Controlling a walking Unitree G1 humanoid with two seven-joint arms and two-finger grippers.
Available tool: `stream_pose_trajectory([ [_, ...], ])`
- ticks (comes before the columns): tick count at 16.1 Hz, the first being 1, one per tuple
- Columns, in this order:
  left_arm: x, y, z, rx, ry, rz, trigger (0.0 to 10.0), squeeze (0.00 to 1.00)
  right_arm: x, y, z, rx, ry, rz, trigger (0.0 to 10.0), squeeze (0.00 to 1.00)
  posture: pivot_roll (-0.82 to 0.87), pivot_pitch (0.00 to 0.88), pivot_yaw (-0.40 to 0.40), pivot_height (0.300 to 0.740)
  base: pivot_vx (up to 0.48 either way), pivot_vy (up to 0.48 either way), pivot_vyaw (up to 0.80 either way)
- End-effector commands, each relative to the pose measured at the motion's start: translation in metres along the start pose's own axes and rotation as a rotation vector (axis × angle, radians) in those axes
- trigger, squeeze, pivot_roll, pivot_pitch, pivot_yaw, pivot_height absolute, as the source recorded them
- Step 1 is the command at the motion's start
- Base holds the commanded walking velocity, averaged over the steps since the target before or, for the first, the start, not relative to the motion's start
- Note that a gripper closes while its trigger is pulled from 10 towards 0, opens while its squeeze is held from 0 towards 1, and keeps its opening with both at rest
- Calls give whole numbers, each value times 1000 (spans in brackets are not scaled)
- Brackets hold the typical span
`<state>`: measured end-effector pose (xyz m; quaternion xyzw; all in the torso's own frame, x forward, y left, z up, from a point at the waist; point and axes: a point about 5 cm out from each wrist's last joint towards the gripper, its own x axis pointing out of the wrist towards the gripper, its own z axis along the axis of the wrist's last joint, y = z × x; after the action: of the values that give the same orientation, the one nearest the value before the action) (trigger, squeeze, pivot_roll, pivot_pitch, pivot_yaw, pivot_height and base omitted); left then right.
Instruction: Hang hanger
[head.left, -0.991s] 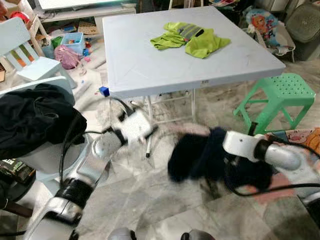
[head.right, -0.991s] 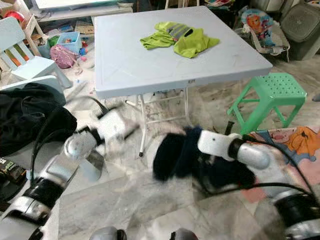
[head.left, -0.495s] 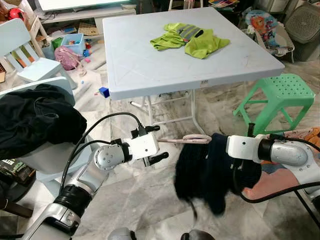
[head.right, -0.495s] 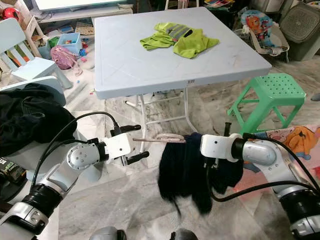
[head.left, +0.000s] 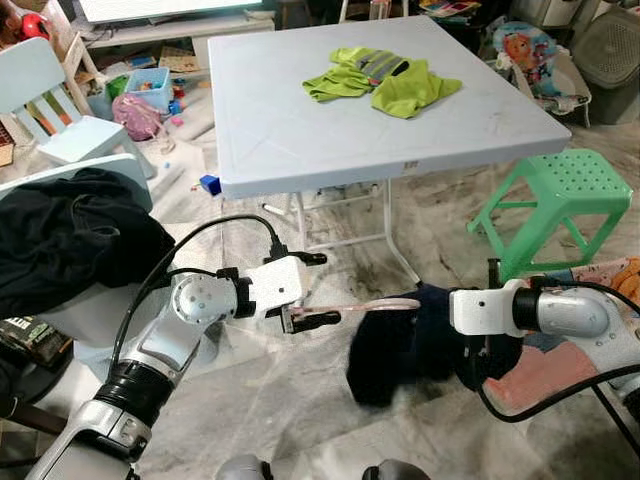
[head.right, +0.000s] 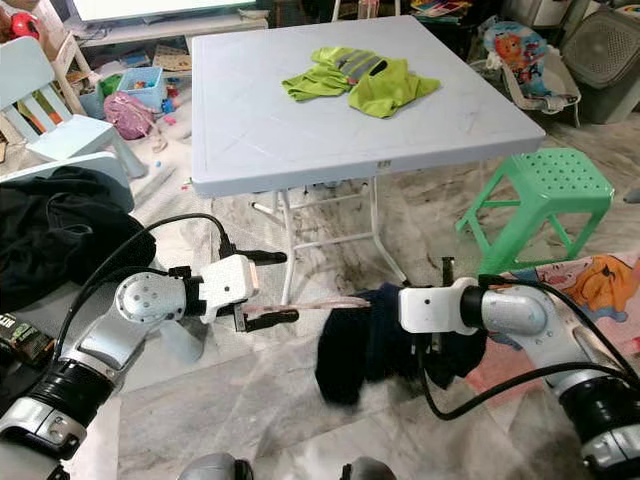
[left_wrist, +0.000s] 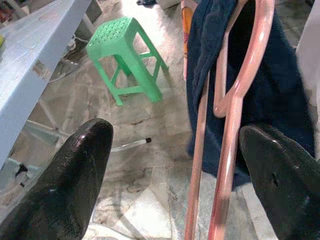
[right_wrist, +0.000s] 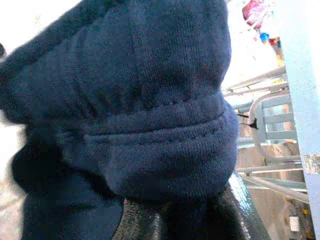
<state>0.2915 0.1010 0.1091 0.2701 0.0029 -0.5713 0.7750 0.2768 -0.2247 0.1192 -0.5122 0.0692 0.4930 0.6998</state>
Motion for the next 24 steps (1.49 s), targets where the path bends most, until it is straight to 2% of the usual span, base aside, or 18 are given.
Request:
stream_pose_trajectory([
  [1,0,2,0,2,6,-15,10000,0,2,-8,6,-36,-30,-34,10000,0,-36,0,27,740,0,0,0],
  [2,1,-3,-1,-14,10,-55,10000,0,3,-10,7,-40,-36,-46,10000,0,-42,0,27,740,0,0,0],
  [4,4,-4,-2,3,20,-78,10000,0,3,-14,6,-55,-28,-50,10000,0,-44,0,26,740,0,0,0],
  [6,5,0,-2,0,21,-70,10000,0,2,-19,3,-72,-8,-66,10000,0,-46,0,23,740,0,0,0],
  [7,4,6,-8,3,48,-17,10000,0,1,-21,2,-75,-3,-69,10000,0,-43,0,21,740,0,0,0],
  [8,3,7,-10,8,55,-11,10000,1000,0,-22,1,-75,-2,-70,10000,0,-43,0,21,740,0,0,0],
  [10,1,14,-13,62,73,53,10000,1000,-1,-22,0,-81,0,-72,10000,0,-41,0,15,740,0,0,0],
  [11,1,15,-15,44,85,58,10000,608,-1,-22,-1,-82,0,-71,10000,0,-41,0,13,740,0,0,0],
  [12,2,12,-17,27,90,34,10000,0,0,-23,0,-86,-1,-71,10000,0,-41,0,12,740,0,0,0],
  [13,3,11,-18,18,87,23,10000,0,1,-23,0,-87,-1,-72,10000,0,-41,0,12,740,0,0,0],
  [14,7,7,-20,9,79,-6,7608,0,2,-25,1,-92,-6,-76,10000,0,-48,0,12,740,0,0,0],
  [15,11,3,-20,12,69,-23,0,0,3,-25,2,-96,-12,-78,10000,0,-51,0,9,740,0,0,0],
  [17,18,0,-18,41,65,-43,0,0,2,-25,5,-89,-30,-86,10000,0,-51,0,9,740,0,0,0],
  [21,21,1,-18,93,72,-46,0,0,1,-25,3,-99,-21,-82,10000,0,-56,0,9,740,0,0,0],
  [24,17,15,-18,148,98,26,0,0,2,-24,3,-98,-21,-75,10000,0,-57,0,7,740,0,0,0],
])
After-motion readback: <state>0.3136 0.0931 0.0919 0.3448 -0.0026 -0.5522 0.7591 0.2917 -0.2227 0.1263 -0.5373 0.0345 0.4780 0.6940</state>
